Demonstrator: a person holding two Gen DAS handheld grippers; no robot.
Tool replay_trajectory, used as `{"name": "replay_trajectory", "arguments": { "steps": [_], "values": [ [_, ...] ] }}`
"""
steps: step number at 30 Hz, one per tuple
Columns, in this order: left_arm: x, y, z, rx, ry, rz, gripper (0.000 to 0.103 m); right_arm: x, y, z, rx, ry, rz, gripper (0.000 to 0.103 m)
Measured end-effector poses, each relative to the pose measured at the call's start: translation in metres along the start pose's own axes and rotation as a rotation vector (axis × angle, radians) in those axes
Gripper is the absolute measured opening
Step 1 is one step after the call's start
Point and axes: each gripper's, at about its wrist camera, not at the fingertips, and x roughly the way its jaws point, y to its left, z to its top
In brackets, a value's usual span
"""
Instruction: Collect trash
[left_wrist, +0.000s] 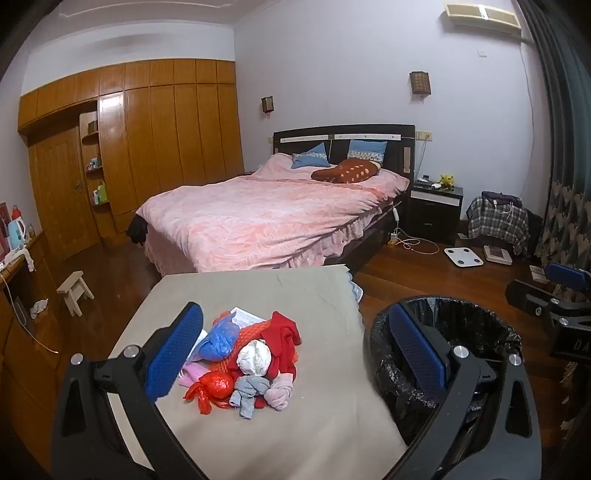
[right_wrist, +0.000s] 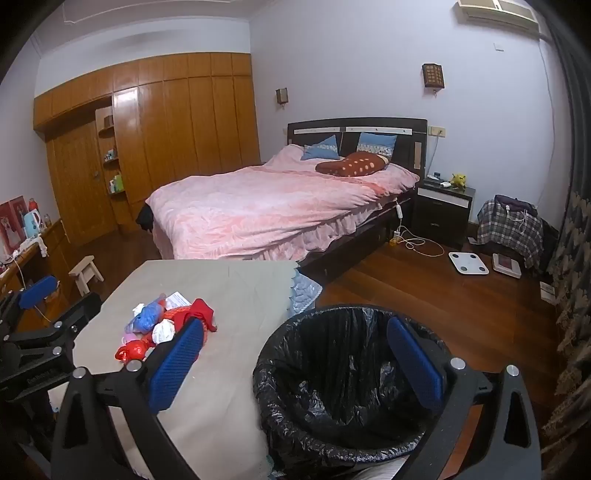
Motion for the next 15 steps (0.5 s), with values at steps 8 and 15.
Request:
{"name": "replay_trajectory", "arguments": {
  "steps": [8,15],
  "values": [
    [0.0,-0.0003,-0.0001,0.004,-0.001,0.004,0.098,0.0004,0.0001,-0.0003,0.0,-0.002,-0.001,0.097],
    [0.0,-0.0003,-0.0001,0.003,0.0,0.003,0.098,0.0003,0.0006,-0.0004,-0.001,-0.001,-0.002,0.097]
  ]
}}
